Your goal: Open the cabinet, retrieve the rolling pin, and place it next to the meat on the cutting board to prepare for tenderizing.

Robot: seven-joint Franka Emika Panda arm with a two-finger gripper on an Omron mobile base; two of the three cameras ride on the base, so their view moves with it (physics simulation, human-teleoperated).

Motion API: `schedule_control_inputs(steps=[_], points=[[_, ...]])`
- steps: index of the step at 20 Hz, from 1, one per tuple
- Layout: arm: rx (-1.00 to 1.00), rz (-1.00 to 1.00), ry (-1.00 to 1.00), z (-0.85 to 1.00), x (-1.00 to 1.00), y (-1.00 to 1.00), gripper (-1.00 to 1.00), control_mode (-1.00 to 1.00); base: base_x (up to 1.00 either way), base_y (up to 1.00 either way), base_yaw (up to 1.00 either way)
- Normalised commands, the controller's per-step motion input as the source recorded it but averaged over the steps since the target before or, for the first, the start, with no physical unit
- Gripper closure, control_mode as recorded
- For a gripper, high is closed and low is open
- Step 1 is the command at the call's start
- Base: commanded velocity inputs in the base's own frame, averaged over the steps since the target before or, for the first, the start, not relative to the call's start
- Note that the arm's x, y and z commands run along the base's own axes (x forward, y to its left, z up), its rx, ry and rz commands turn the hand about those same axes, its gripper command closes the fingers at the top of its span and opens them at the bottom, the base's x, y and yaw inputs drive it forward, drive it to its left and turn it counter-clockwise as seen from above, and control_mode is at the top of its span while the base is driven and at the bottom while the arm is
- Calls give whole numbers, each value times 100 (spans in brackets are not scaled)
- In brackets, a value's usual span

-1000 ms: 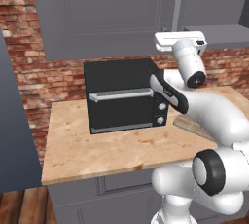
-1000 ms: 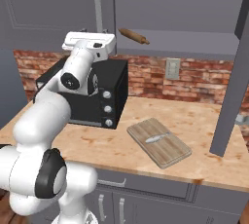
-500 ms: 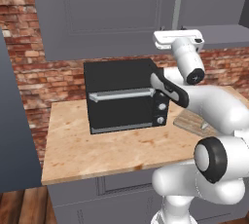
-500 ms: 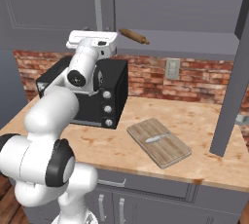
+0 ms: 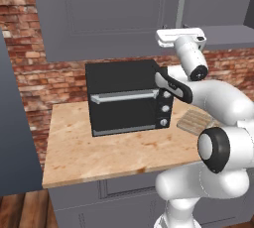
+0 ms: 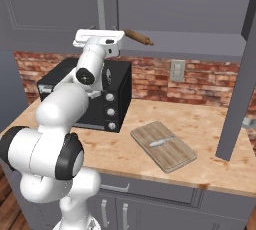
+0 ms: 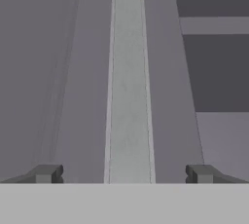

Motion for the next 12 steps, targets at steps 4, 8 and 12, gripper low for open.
schedule_control_inputs(steps=[4,8,12], points=[[0,3,0,0,30,0,100,-100,0,0,0],[-2,1,0,-1,9,8,100,-100,0,0,0],[-5,0,0,-7,0,14,100,-100,0,0,0]])
